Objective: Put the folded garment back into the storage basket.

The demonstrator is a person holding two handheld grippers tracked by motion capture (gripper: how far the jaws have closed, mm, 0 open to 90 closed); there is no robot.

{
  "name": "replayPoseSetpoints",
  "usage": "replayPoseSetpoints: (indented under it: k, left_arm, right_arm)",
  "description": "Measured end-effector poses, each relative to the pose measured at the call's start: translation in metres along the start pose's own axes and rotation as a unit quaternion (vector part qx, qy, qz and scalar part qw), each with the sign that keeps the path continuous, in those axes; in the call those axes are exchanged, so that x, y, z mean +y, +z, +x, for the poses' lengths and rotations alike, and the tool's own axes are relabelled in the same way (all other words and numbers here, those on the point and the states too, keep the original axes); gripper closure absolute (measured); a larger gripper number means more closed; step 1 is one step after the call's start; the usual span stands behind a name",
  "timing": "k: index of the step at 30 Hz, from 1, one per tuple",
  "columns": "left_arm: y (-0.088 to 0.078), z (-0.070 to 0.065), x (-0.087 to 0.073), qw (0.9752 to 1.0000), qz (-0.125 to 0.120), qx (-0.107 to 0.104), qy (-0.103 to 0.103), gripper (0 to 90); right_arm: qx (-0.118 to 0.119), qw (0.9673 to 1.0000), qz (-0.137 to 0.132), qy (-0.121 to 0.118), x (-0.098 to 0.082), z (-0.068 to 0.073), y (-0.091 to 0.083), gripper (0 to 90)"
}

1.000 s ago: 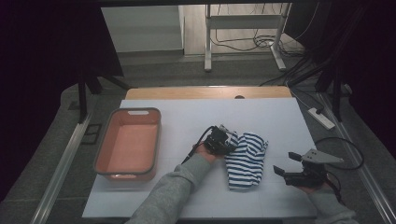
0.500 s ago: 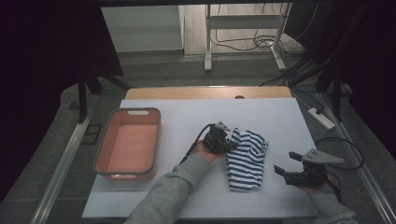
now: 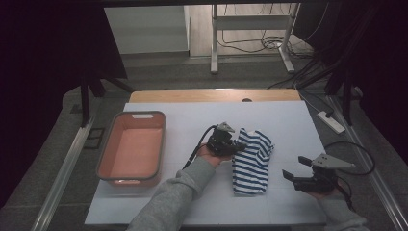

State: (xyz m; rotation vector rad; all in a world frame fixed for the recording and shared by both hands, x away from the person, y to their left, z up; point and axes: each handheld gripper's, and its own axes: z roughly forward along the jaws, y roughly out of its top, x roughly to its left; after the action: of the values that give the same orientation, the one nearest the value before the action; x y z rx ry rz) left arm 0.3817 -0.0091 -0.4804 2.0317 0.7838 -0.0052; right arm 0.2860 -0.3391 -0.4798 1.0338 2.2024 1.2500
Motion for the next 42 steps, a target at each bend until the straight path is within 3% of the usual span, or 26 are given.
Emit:
replayPoseSetpoints:
  k: [42]
  left_arm:
    - [-0.053, -0.007, 0.009, 0.9966, -0.082, -0.008, -0.002, 75.3]
  right_arm:
    - [-0.003, 1.0, 0.001, 0.0, 0.0, 0.0, 0.001, 16.0]
